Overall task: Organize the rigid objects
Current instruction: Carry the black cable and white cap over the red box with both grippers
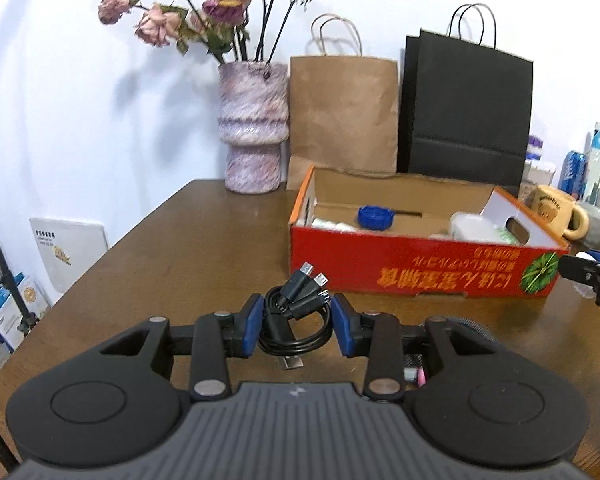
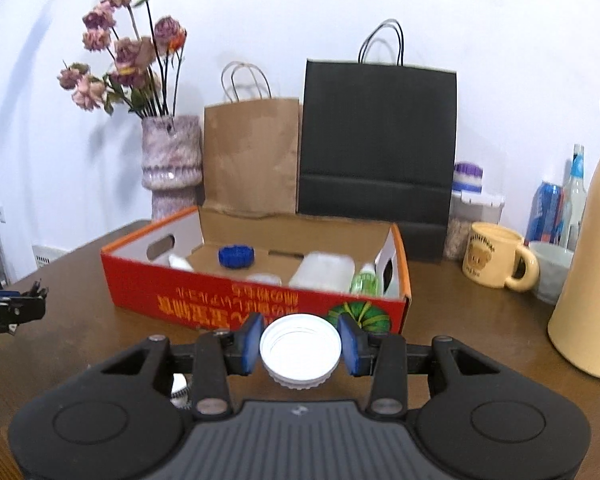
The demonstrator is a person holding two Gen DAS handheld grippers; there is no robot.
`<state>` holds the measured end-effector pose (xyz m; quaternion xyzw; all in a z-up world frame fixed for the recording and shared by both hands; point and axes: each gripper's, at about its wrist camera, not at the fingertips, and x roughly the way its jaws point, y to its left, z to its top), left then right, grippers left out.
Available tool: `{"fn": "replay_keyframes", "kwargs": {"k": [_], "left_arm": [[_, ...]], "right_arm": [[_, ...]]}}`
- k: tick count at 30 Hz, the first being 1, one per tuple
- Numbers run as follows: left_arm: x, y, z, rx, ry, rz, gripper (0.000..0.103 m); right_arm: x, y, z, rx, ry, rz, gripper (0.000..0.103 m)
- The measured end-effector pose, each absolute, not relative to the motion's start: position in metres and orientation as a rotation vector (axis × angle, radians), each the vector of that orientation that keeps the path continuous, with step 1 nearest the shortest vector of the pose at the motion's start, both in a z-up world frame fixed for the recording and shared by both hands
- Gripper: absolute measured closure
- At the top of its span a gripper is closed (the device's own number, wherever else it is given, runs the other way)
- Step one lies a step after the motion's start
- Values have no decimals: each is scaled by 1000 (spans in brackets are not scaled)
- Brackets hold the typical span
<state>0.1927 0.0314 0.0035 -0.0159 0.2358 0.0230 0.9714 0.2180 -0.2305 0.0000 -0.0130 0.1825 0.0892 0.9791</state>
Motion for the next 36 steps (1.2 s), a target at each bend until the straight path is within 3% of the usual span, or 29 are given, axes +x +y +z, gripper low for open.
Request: {"fn": "replay_keyframes", "kwargs": {"k": [14,36], "left_arm": [[233,-13,37,-98,415,-13,66],[321,-27,36,-152,434,35,66]], "right_arm": [[239,-227,25,14,300,184,63],[319,-227,24,56,287,143,63]]}}
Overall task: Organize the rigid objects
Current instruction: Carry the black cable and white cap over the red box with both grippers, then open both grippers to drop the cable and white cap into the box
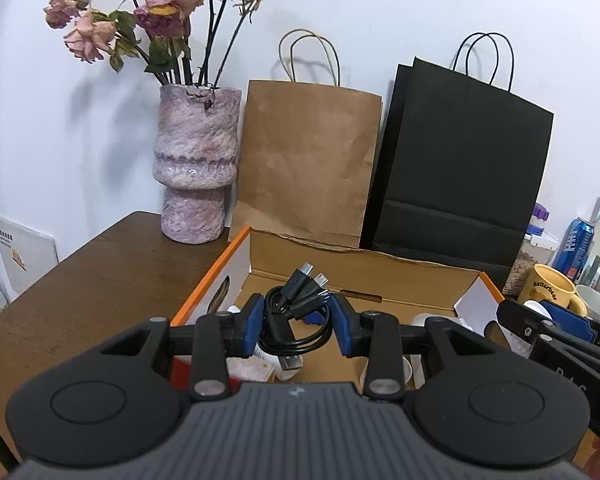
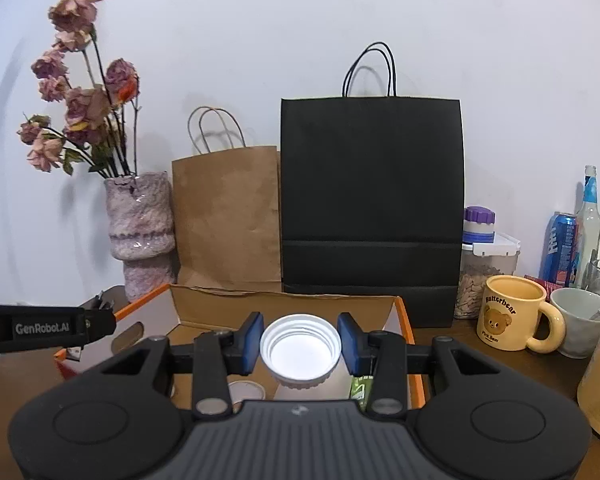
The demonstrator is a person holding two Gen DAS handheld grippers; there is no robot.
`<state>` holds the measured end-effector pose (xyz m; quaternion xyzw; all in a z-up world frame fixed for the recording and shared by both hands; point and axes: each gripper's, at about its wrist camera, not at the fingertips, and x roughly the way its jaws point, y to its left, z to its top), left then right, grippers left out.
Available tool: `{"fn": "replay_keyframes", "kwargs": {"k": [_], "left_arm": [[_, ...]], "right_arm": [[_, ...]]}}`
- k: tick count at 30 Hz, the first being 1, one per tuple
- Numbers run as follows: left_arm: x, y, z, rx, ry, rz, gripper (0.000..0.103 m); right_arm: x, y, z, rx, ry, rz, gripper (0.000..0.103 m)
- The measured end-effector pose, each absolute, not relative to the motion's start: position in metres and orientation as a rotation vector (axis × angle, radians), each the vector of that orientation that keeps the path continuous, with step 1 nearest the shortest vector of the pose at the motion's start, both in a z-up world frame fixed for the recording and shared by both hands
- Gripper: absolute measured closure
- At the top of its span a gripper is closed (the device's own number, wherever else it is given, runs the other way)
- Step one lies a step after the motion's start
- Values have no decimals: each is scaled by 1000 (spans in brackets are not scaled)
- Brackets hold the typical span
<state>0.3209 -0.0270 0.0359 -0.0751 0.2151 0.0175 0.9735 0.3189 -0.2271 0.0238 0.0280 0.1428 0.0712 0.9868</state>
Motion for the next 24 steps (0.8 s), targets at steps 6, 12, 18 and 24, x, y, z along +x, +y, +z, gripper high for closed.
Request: {"fn": "replay_keyframes", "kwargs": {"k": [6,12,18,24], "left_arm": [[343,-28,32,-140,437,42,66],[361,-29,30,-125,436,46,66],[379,-29,26,-103,443,57,66],[395,-27,21,-70,444,63,66]], "right_arm": [[341,-226,21,52,295,149,64],[362,-224,16,37,306,150,64],[380,-222,12,33,325,147,64],[396,-219,4,14,344,148,64]]}}
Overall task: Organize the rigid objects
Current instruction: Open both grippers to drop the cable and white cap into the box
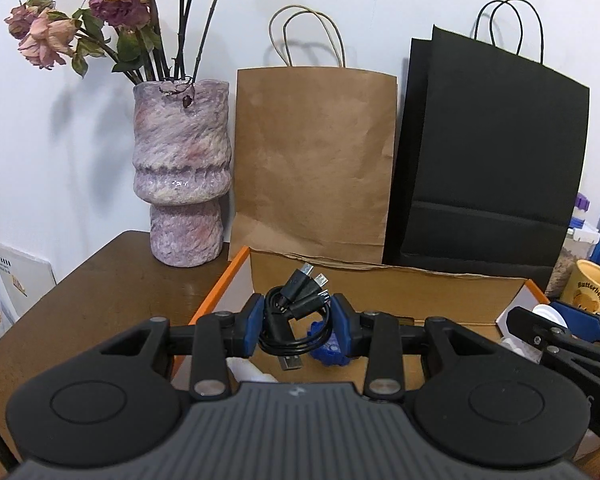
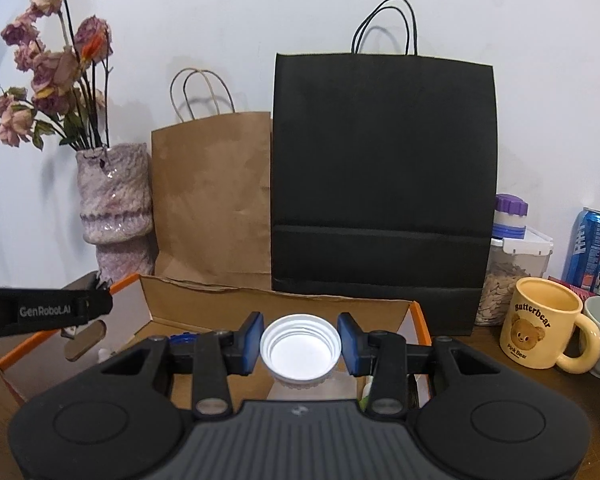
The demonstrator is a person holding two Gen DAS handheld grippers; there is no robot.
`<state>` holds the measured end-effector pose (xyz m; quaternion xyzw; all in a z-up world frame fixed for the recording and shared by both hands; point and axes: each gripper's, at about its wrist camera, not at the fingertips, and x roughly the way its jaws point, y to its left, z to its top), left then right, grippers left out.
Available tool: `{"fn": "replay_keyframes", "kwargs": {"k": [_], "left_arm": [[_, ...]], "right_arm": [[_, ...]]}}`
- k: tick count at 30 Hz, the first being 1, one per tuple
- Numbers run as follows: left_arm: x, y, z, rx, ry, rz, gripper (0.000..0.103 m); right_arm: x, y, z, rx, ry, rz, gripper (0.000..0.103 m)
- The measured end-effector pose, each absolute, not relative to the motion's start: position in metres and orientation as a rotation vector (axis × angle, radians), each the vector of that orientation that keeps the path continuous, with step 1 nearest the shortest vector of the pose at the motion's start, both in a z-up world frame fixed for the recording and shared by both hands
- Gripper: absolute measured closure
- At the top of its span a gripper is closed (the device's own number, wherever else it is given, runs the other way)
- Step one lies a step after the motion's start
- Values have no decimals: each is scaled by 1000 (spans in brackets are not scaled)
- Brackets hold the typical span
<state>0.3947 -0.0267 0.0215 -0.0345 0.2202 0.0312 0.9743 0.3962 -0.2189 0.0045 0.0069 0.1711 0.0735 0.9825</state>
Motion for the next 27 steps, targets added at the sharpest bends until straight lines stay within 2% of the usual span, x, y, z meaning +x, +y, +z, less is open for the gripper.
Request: {"fn": "replay_keyframes", "kwargs": {"k": [12,17,18,19,20,21,23,24,25,27], "left_arm": [[397,-27,12,-26,447,87,66],[397,-25,12,-19,450,101,60],[397,-24,13,-18,447,104,51],[397,-22,13,-20,444,108,37],[396,-21,14,-22,438,114,30],[395,-20,14,-24,428,123,20],[395,-19,16,-28,419,130,11],[394,-18,16,-34,418,130,1],[394,-16,17,-42,413,128,0],[394,-15,18,-47,413,130,0]], "right_arm": [[399,-217,-7,-15,363,150,63],[400,-218,-9,-10,378,151,62],[401,-219,-9,-5,382,147,59],[401,-220,-10,-1,387,138,48],[401,-221,-10,6,384,131,41],[401,-223,-10,12,381,128,38],[401,-225,-9,22,378,122,20],[400,-225,-10,24,372,116,15],[400,-226,-9,22,366,113,8],[399,-225,-9,15,358,106,4]]}}
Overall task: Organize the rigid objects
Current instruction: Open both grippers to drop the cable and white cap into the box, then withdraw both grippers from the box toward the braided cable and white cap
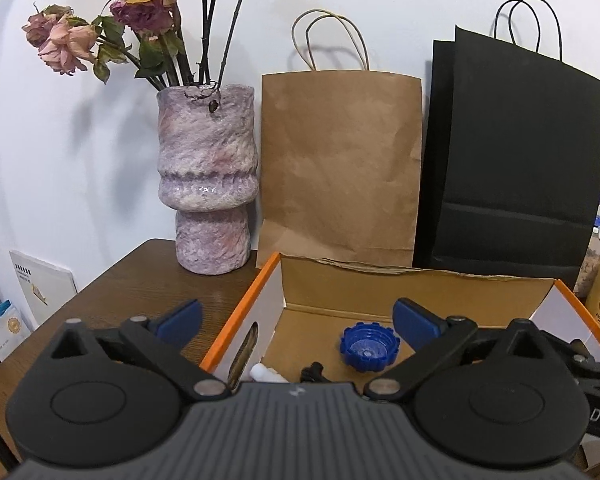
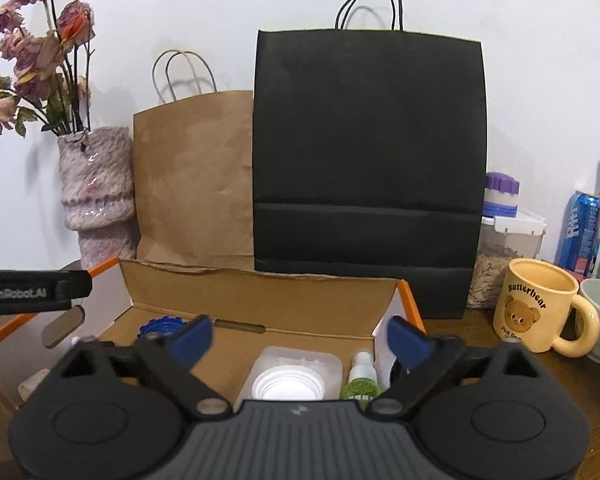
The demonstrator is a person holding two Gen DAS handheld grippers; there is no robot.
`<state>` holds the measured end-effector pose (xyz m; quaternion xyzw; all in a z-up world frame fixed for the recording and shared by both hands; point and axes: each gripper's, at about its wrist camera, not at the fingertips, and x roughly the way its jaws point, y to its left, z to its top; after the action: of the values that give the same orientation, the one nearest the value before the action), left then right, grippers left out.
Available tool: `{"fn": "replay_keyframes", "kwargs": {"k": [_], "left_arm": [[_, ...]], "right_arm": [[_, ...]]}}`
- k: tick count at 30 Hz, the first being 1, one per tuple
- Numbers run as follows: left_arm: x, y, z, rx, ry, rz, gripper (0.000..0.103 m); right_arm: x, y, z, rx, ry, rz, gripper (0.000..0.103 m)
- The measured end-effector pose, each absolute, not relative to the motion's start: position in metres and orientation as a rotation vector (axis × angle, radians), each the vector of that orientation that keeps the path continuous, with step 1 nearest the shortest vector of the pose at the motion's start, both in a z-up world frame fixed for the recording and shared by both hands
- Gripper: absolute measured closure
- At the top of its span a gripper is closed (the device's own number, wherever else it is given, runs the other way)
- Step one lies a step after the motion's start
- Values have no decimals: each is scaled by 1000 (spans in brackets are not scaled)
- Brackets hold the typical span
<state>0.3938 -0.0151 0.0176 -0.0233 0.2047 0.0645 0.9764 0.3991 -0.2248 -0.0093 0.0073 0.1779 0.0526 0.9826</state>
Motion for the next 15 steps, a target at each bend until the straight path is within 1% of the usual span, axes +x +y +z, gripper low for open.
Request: {"fn": "replay_keyframes", "kwargs": {"k": [2,15], "left_arm": [[394,-14,18,-50,412,134,0],[389,-12,19,-59,408,134,0]], "right_arm": [[399,-224,-9,10,354,102,0],[394,-228,-9,35,334,65,0]]}}
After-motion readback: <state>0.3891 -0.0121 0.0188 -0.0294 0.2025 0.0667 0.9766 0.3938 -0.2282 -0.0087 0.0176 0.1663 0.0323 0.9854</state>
